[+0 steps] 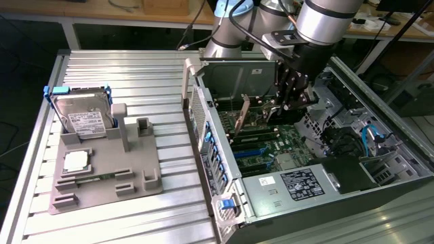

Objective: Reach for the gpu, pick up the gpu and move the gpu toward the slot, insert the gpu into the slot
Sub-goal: 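Insert the gpu into the slot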

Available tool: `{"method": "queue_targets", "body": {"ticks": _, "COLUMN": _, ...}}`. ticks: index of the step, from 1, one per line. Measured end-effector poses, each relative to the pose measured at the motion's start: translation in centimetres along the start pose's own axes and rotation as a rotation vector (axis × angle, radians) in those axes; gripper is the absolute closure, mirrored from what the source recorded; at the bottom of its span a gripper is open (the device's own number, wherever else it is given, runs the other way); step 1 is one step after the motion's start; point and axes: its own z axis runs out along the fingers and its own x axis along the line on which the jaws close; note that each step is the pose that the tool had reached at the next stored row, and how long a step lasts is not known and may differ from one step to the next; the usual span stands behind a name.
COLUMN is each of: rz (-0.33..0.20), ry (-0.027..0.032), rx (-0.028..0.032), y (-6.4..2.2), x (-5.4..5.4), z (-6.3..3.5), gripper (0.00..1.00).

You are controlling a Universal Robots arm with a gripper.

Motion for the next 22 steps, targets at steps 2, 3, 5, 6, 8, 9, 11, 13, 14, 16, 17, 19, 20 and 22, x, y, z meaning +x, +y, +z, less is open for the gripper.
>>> {"method": "queue_targets", "body": {"ticks": 2, "rz": 0.0, "ry": -0.0001, "rx": 0.0007, "y": 0.02, "x": 0.0, "z": 0.32, "gripper": 0.73}}
{"method": "queue_targets", "body": {"ticks": 3, "rz": 0.0, "ry": 0.0, "rx": 0.001, "y": 0.04, "x": 0.0, "z": 0.47, "gripper": 0.73}}
{"method": "queue_targets", "body": {"ticks": 5, "rz": 0.0, "ry": 0.0, "rx": 0.0017, "y": 0.07, "x": 0.0, "z": 0.79, "gripper": 0.73}}
{"method": "queue_targets", "body": {"ticks": 6, "rz": 0.0, "ry": 0.0001, "rx": 0.002, "y": 0.09, "x": 0.1, "z": 0.98, "gripper": 0.73}}
{"method": "queue_targets", "body": {"ticks": 8, "rz": 0.0, "ry": 0.0001, "rx": 0.0022, "y": 0.11, "x": 0.1, "z": 1.34, "gripper": 0.73}}
{"method": "queue_targets", "body": {"ticks": 9, "rz": 0.0, "ry": 0.0, "rx": 0.0022, "y": 0.12, "x": 0.1, "z": 1.5, "gripper": 0.73}}
{"method": "queue_targets", "body": {"ticks": 11, "rz": 0.0, "ry": 0.0001, "rx": 0.0021, "y": 0.14, "x": 0.1, "z": 1.84, "gripper": 0.73}}
{"method": "queue_targets", "body": {"ticks": 13, "rz": 0.001, "ry": 0.0, "rx": 0.0021, "y": 0.16, "x": 0.1, "z": 2.21, "gripper": 0.73}}
{"method": "queue_targets", "body": {"ticks": 14, "rz": 0.0, "ry": 0.0001, "rx": 0.002, "y": 0.17, "x": 0.1, "z": 2.39, "gripper": 0.73}}
{"method": "queue_targets", "body": {"ticks": 16, "rz": 0.0, "ry": 0.0001, "rx": 0.0018, "y": 0.19, "x": 0.1, "z": 2.74, "gripper": 0.73}}
{"method": "queue_targets", "body": {"ticks": 17, "rz": 0.001, "ry": 0.0001, "rx": 0.0017, "y": 0.2, "x": 0.1, "z": 2.91, "gripper": 0.73}}
{"method": "queue_targets", "body": {"ticks": 19, "rz": 0.001, "ry": 0.0, "rx": 0.0016, "y": 0.22, "x": 0.1, "z": 3.22, "gripper": 0.73}}
{"method": "queue_targets", "body": {"ticks": 20, "rz": 0.001, "ry": 0.0, "rx": 0.0017, "y": 0.22, "x": 0.1, "z": 3.29, "gripper": 0.73}}
{"method": "queue_targets", "body": {"ticks": 22, "rz": 0.0, "ry": 0.0003, "rx": 0.0015, "y": 0.23, "x": 0.1, "z": 3.32, "gripper": 0.73}}
